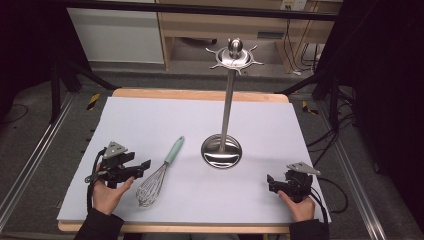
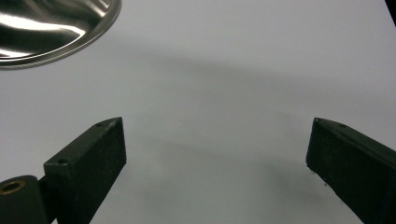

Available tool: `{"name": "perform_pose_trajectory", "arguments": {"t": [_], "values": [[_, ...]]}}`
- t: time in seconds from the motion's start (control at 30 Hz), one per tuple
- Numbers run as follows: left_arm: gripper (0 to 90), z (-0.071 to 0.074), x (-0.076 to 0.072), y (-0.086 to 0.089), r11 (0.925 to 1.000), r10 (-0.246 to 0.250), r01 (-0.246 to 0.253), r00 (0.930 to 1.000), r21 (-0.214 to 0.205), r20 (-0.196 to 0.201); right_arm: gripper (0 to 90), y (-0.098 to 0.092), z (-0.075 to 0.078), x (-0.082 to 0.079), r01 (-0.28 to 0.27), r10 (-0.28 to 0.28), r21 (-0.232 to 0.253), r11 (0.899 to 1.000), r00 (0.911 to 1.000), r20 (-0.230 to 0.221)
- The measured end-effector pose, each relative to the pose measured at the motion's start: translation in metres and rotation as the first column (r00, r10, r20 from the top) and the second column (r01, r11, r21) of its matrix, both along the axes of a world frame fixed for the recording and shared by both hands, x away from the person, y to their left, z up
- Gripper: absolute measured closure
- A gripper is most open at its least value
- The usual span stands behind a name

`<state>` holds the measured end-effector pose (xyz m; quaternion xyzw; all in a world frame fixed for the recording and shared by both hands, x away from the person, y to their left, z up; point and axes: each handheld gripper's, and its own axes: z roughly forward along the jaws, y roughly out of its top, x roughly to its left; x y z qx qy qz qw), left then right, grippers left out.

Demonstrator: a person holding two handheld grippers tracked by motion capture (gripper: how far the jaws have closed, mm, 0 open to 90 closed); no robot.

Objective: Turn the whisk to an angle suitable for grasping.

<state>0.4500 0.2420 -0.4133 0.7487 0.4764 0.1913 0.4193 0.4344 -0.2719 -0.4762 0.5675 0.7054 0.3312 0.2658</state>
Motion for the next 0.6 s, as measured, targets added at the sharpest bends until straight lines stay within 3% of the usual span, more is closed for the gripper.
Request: {"name": "perform_pose_trajectory", "arguments": {"t": [0.13, 0.2, 0.6], "values": [[32.4, 0.006, 0.003, -0.005, 0.9998, -0.02, 0.02, 0.9998, -0.001, 0.0, 5.6, 0.001, 0.001, -0.001, 0.003, -0.003, -0.005, 1.0, 1.0, 0.006], [32.2, 0.012, 0.006, -0.011, 0.999, -0.034, 0.034, 0.9994, 0.03, 0.007, 5.6, 0.001, 0.001, -0.002, 0.002, -0.002, -0.012, 1.0, 0.9999, 0.011], [29.9, 0.025, 0.014, -0.026, 0.9953, -0.065, 0.066, 0.9978, 0.071, -0.011, 5.7, 0.001, 0.002, -0.002, 0.006, -0.006, -0.01, 1.0, 1.0, 0.006]]}}
